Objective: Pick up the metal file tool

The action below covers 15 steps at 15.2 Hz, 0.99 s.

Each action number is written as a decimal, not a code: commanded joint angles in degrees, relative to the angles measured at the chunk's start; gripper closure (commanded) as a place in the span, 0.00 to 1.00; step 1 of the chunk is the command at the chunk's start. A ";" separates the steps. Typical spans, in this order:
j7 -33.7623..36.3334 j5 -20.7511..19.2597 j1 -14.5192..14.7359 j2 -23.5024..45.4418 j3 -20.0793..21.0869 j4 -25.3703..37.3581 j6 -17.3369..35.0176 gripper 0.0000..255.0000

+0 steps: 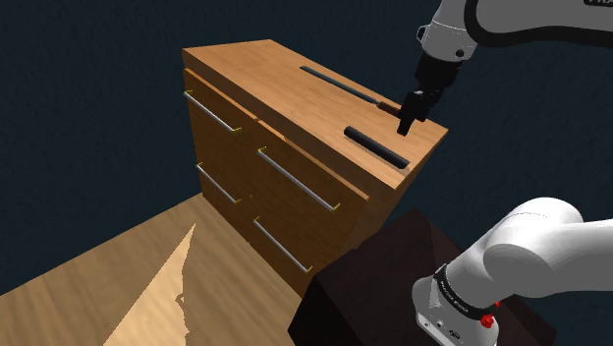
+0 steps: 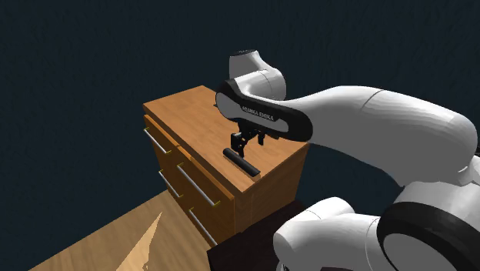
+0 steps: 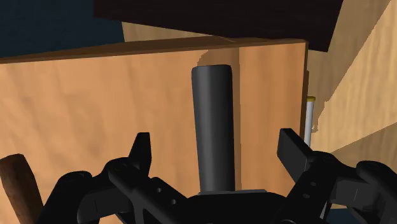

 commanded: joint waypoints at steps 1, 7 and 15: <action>0.00 0.00 0.00 0.00 0.00 0.00 0.00 0.00; -4.11 -2.39 -1.76 12.40 -3.26 6.86 6.26 0.00; -9.42 -3.32 -3.28 29.30 -6.74 19.93 11.06 0.00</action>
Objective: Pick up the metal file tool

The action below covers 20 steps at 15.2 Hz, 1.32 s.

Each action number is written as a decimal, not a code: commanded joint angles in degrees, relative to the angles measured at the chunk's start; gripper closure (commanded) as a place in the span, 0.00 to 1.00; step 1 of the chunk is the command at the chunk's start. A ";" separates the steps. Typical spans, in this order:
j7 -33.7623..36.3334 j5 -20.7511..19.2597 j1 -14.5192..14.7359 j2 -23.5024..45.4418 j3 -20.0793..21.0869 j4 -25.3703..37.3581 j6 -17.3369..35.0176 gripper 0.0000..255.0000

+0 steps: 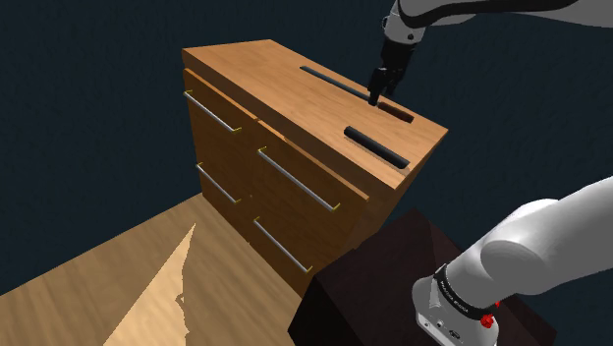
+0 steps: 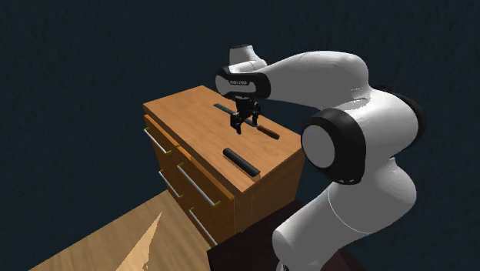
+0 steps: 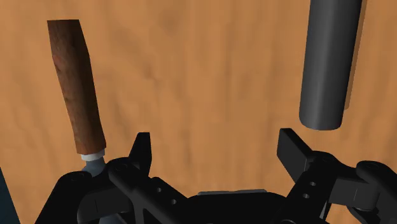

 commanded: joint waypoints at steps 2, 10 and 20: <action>-2.13 0.10 -0.56 6.48 -1.15 5.72 1.13 0.00; -7.49 1.92 -2.36 24.29 -3.05 25.18 0.32 0.00; -9.79 3.23 -3.72 34.72 -3.39 34.86 1.41 0.00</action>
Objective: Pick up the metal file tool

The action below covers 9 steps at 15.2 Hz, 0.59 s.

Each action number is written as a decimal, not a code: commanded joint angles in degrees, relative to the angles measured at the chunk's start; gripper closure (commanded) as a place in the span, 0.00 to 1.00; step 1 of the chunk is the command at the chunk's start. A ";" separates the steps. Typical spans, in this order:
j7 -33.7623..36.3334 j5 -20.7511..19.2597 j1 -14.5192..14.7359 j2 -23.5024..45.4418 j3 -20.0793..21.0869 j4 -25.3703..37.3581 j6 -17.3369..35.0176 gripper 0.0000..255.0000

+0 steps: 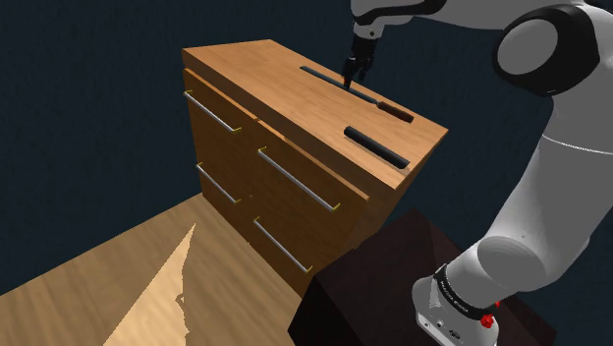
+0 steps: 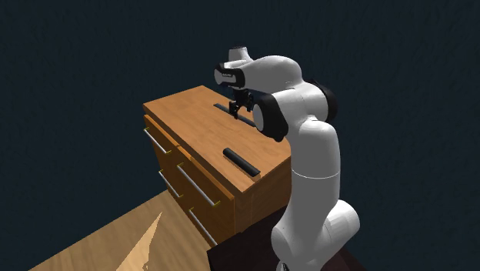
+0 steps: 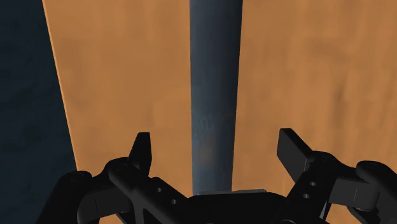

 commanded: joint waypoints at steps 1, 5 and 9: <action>0.05 0.00 -0.02 0.20 0.00 -1.24 1.46 0.00; 0.14 0.00 0.00 0.40 0.02 -2.27 2.68 1.00; 0.16 0.00 0.02 0.45 0.03 -2.13 2.60 1.00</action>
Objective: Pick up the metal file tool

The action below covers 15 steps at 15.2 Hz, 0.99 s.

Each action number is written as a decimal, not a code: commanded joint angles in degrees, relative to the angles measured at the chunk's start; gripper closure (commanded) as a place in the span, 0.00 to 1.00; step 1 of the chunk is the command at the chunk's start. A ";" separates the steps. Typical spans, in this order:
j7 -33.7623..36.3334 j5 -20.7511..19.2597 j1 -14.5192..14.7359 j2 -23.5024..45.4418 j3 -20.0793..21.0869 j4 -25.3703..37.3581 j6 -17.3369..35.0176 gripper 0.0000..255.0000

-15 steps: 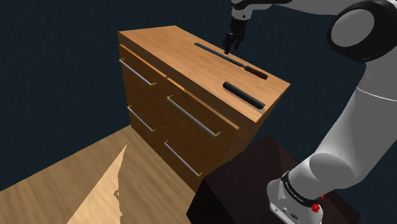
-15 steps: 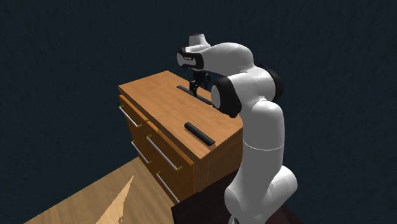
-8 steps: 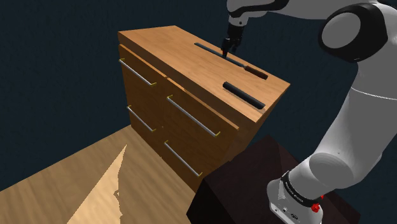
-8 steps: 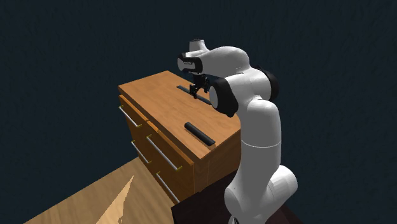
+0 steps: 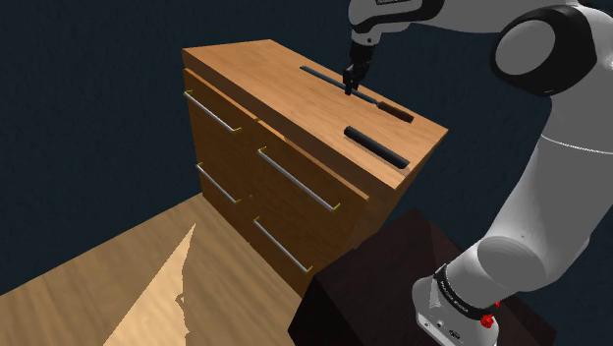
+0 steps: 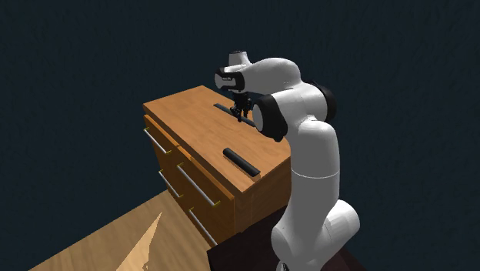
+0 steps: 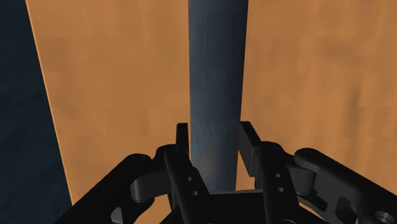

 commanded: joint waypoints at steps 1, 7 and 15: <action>0.00 0.00 0.01 0.04 0.01 -0.01 0.01 1.00; -0.13 0.00 -0.03 -0.29 -0.02 1.09 -1.42 1.00; -0.50 0.06 -0.07 -0.47 -0.05 6.99 -7.48 1.00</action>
